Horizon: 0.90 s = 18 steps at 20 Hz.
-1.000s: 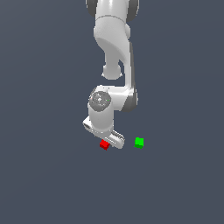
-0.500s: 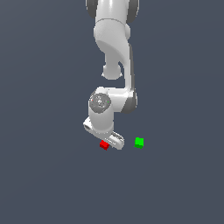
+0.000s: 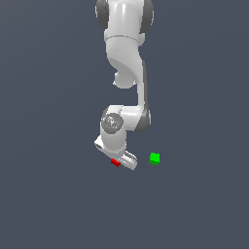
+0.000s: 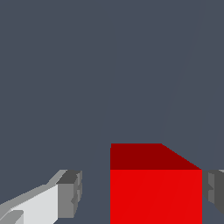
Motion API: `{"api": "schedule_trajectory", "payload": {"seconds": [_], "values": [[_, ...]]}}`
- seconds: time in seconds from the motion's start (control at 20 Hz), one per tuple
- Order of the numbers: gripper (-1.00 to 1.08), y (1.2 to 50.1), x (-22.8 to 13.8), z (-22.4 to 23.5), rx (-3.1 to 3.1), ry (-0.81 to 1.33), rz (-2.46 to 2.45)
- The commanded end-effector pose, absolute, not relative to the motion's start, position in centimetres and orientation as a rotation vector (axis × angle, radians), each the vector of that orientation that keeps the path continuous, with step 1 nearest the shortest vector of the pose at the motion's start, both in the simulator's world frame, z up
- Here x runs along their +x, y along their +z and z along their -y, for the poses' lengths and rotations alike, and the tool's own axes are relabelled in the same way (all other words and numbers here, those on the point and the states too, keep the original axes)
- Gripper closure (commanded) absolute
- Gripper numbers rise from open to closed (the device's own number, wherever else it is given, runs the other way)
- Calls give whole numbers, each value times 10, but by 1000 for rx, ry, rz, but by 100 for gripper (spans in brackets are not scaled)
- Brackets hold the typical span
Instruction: Stack the red cube on top of the green cube.
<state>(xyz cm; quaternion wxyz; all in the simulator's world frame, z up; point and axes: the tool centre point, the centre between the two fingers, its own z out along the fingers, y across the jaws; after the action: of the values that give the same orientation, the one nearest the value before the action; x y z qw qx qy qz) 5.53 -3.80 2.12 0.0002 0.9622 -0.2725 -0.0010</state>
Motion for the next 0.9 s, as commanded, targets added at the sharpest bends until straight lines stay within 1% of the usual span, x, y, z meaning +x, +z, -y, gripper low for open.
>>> {"api": "schedule_trajectory", "payload": {"seconds": [0.0,0.05,0.1,0.65,0.85], "values": [[-92,20,57,38,3023,0,856],[-92,20,57,38,3023,0,856],[108,20,57,38,3023,0,856],[108,20,57,38,3023,0,856],[108,27,56,38,3023,0,856]]}}
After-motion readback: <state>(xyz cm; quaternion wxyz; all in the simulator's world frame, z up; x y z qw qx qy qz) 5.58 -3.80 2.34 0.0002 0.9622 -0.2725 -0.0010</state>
